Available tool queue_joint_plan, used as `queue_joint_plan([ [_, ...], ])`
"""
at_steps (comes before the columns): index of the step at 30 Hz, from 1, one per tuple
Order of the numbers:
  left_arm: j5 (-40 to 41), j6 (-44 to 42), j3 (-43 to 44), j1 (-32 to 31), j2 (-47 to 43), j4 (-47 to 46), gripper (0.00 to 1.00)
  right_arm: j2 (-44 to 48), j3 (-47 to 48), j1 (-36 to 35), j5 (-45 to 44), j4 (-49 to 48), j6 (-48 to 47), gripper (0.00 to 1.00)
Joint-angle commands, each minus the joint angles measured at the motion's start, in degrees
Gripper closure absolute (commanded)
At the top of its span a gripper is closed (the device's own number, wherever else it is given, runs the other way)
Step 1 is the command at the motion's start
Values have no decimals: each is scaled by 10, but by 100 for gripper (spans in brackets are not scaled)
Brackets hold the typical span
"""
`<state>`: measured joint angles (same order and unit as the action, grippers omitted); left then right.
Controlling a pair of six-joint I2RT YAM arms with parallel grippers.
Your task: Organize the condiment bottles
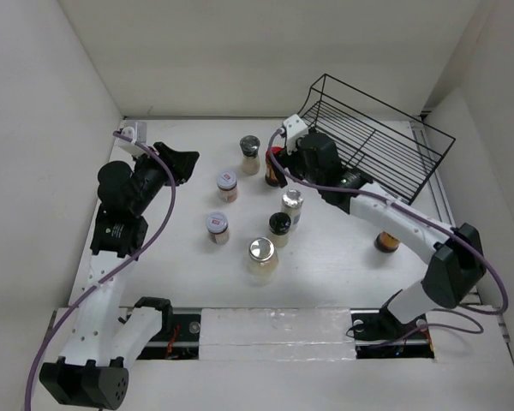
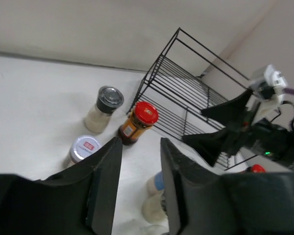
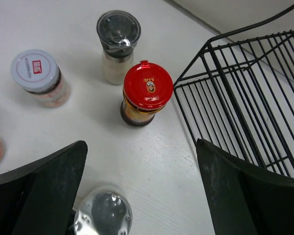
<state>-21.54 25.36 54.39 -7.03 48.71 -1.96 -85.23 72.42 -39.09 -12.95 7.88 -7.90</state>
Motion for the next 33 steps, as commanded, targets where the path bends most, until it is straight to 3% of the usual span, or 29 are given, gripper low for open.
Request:
queue_joint_plan([
  [1, 9, 6, -11, -1, -4, -18, 65, -44, 65, -5, 15, 35, 7, 1],
  [3, 4, 6, -11, -1, 2, -24, 41, -67, 79, 1, 15, 40, 12, 1],
  [6, -2, 12, -11, -1, 2, -24, 34, -120, 109, 23, 46, 40, 12, 1],
  [11, -10, 12, -11, -1, 9, -31, 34, -200, 174, 53, 99, 40, 28, 1],
  [23, -25, 17, -17, -1, 17, -36, 34, -269, 211, 79, 175, 9, 34, 1],
  [33, -18, 17, -11, -1, 24, -31, 34, -314, 229, 84, 163, -2, 34, 5],
])
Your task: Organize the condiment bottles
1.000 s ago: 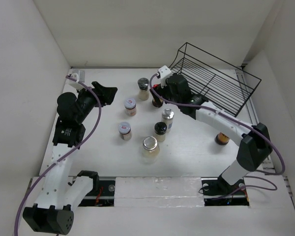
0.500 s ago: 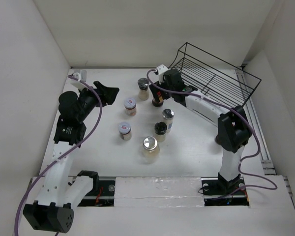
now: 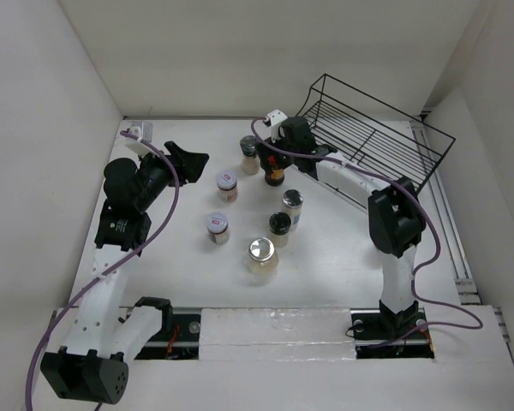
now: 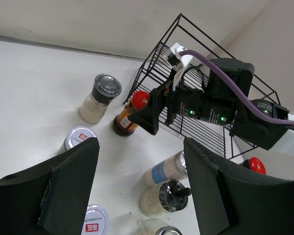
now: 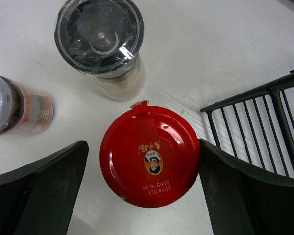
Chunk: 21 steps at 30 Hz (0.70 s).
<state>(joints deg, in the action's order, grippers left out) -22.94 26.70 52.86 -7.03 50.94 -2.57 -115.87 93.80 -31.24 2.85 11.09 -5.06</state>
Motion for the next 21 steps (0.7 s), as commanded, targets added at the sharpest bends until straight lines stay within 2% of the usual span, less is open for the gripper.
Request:
queue_joint_plan([
  [1, -10, 4, 4, -1, 1, -24, 34, -8, 16, 6, -4, -34, 6, 5],
  [2, -10, 4, 4, -1, 1, -30, 34, -8, 10, 6, -10, -34, 6, 8],
  [3, -10, 4, 4, -1, 1, -30, 34, -8, 10, 6, -10, -41, 6, 20],
  [5, -10, 4, 4, -1, 7, -30, 34, 0, 5, 6, -17, -49, 6, 25],
  [6, -10, 4, 4, -1, 12, -30, 34, 16, -13, 6, -17, -73, 6, 41],
  [7, -16, 4, 4, -1, 12, -30, 34, 26, -22, 0, -17, -86, 6, 45],
  [17, -16, 4, 4, -1, 12, -30, 34, 215, -13, 8, 45, -149, -22, 47],
  [21, -21, 4, 4, -1, 12, -30, 34, 227, 47, 50, 76, -157, -22, 47],
])
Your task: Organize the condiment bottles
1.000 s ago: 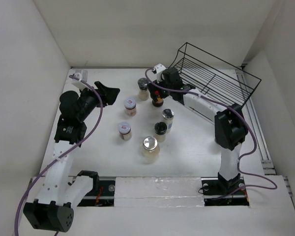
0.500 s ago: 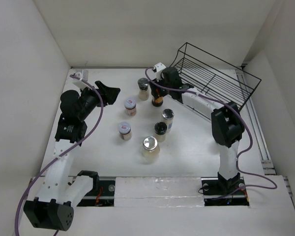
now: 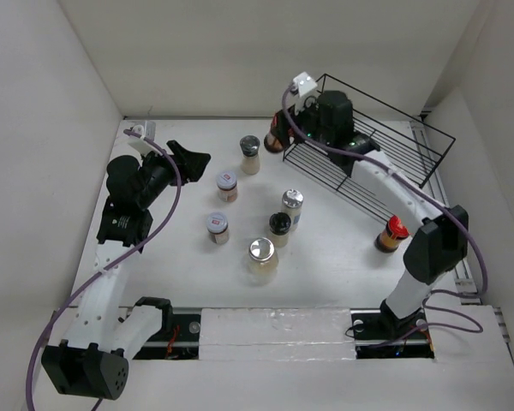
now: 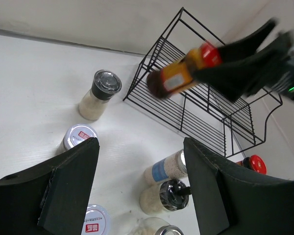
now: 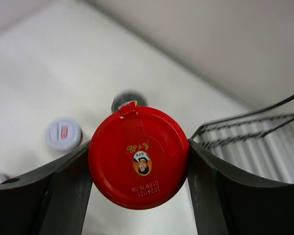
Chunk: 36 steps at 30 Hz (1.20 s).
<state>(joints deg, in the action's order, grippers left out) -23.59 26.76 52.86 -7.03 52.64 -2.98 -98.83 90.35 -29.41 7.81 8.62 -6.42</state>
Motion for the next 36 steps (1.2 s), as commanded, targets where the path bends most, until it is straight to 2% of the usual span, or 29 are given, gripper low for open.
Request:
queue_joint_plan([
  [1, -15, 3, 4, -1, -11, -26, 34, 50, 97, 52, 26, -132, -3, 47],
  [8, -15, 3, 4, -1, -17, -31, 34, -20, 244, 136, 18, -132, 33, 47],
  [16, -15, 3, 4, -1, -18, -31, 34, -123, 417, 182, -12, -88, 45, 47],
  [19, -15, 3, 4, -1, -18, -31, 34, -156, 451, 197, -7, -66, 45, 47],
  [30, -25, 3, -2, -1, -7, -37, 34, -137, 363, 220, -1, -53, 45, 49],
  [36, -30, 8, -2, -1, -7, -37, 34, -162, 357, 226, 11, -41, 45, 49],
])
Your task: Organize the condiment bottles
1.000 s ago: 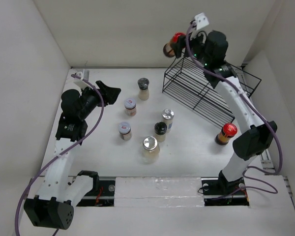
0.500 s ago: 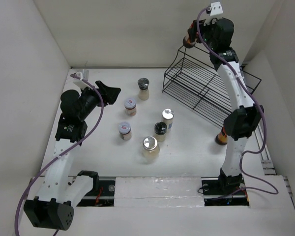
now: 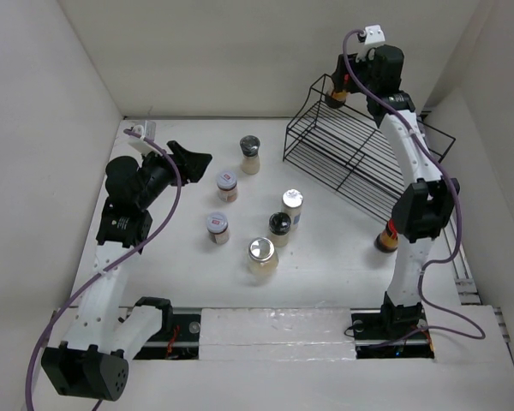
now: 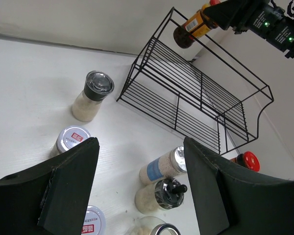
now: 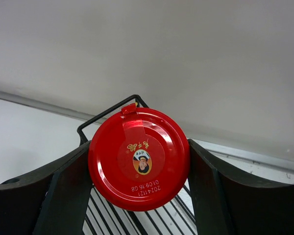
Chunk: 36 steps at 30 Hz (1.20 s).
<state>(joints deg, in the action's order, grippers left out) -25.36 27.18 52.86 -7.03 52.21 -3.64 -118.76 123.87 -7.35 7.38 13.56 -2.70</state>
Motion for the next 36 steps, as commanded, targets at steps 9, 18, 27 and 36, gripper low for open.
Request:
queue_joint_plan([
  [9, -18, 4, -2, 4, -3, -37, 34, -32, 54, 5, 34, -57, 13, 42],
  [18, -23, 9, -2, 10, 3, -42, 36, -51, 65, 5, 46, -57, 31, 28],
  [27, -23, 9, -7, 10, 3, -42, 36, 40, 23, 5, 45, -120, 30, 4],
  [36, -7, 9, -2, 10, 9, -30, 36, 186, -246, -109, 25, -207, -36, 78],
])
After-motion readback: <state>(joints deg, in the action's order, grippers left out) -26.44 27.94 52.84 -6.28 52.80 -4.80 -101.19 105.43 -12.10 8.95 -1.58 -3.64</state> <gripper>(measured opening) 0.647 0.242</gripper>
